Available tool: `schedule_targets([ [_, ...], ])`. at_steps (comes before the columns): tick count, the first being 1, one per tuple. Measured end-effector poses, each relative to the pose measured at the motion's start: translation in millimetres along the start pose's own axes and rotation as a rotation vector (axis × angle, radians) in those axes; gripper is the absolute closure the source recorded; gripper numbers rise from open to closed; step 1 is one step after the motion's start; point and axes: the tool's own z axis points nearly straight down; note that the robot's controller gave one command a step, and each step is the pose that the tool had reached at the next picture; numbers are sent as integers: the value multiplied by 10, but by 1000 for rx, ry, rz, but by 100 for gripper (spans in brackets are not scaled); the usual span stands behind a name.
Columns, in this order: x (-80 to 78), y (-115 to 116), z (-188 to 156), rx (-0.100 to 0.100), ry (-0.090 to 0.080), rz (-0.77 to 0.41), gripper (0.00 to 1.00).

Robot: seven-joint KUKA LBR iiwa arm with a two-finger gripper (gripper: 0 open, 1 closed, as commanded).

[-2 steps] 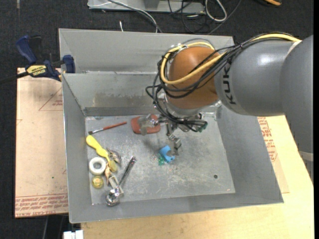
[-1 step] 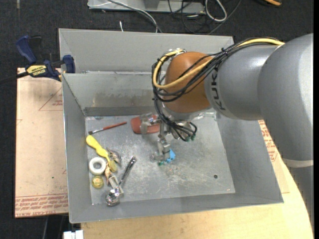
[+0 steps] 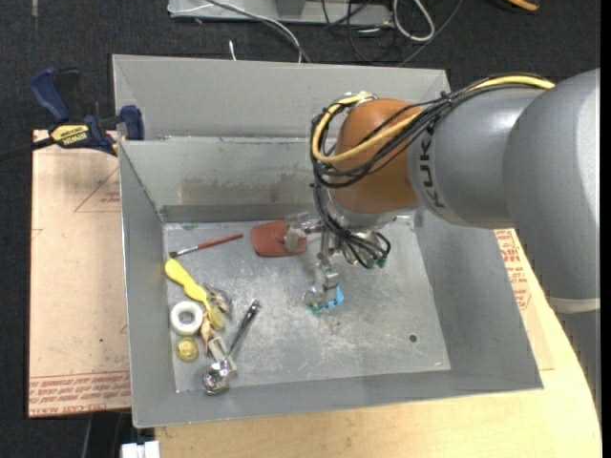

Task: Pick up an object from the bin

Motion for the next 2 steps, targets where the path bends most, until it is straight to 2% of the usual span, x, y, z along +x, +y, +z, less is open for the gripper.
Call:
schedule_targets([
  [1, 269, -160, -32, -1, 1, -138, 0],
  [2, 630, -622, 20, 0, -5, 120, 100],
])
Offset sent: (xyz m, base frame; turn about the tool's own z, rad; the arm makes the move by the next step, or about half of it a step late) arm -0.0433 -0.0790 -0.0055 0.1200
